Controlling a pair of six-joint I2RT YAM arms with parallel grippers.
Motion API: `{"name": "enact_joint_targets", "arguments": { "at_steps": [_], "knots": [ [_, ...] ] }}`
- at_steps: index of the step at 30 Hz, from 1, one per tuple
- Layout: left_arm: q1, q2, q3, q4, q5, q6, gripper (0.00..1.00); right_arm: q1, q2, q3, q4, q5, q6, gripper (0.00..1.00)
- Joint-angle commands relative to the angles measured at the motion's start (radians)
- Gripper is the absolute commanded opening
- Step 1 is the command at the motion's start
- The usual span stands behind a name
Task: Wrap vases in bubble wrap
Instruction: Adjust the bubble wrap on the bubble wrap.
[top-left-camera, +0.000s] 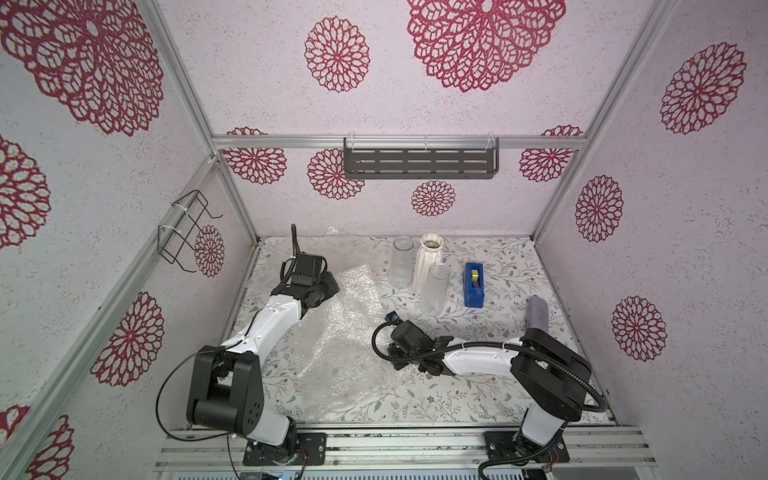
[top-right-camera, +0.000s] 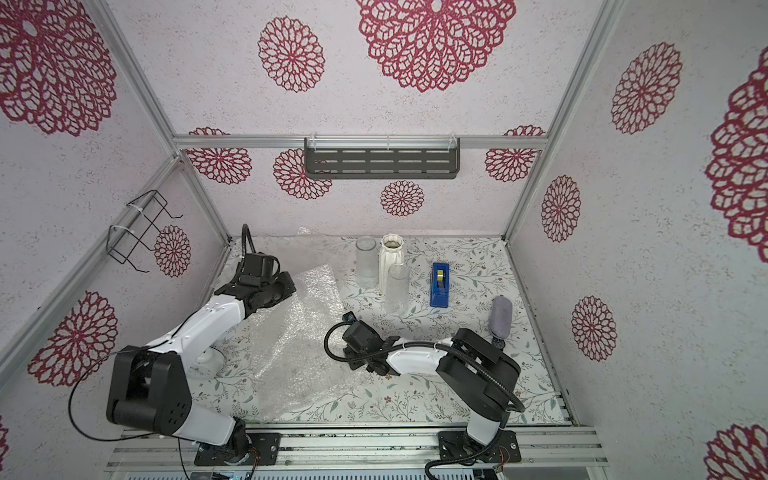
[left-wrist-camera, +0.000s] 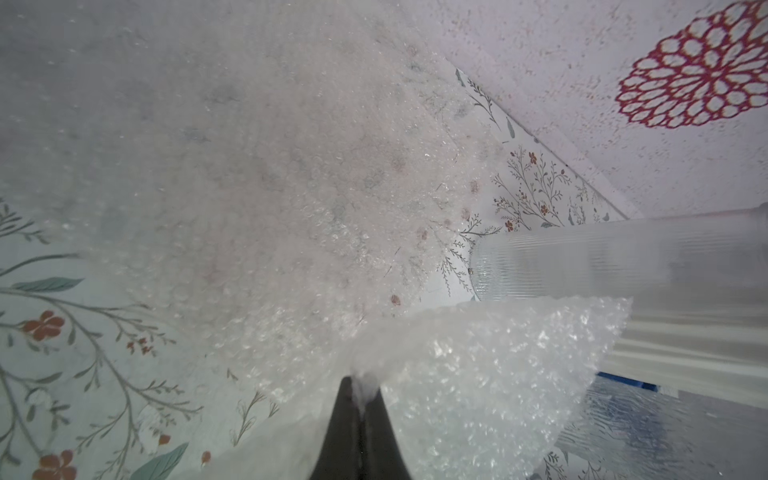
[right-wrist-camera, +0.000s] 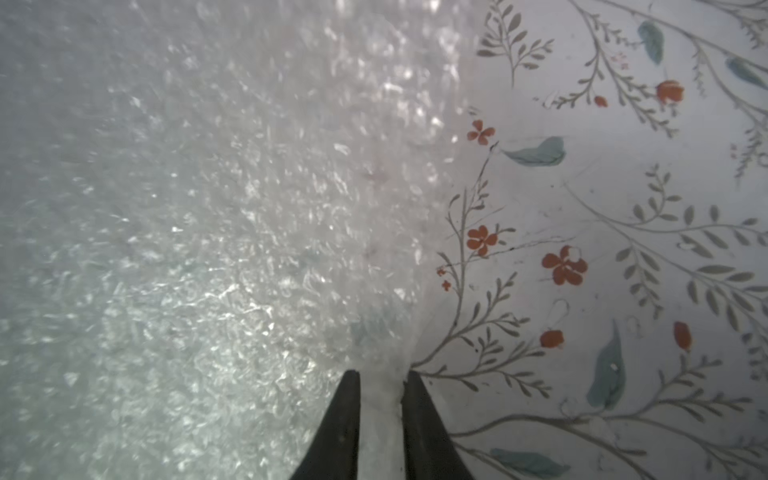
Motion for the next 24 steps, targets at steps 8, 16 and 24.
{"name": "enact_joint_targets", "arguments": {
  "at_steps": [8, 16, 24],
  "knots": [
    [-0.031, 0.291, 0.22, -0.022, 0.057, 0.069, 0.04, 0.016, -0.043, -0.031, 0.058, 0.107, 0.049, 0.22],
    [-0.069, 0.372, 0.314, -0.015, 0.087, 0.062, 0.07, 0.016, -0.111, -0.077, 0.026, 0.214, 0.009, 0.26],
    [-0.085, 0.419, 0.314, 0.062, 0.162, -0.037, 0.06, 0.016, -0.161, -0.076, 0.029, 0.187, -0.044, 0.4]
  ]
}}
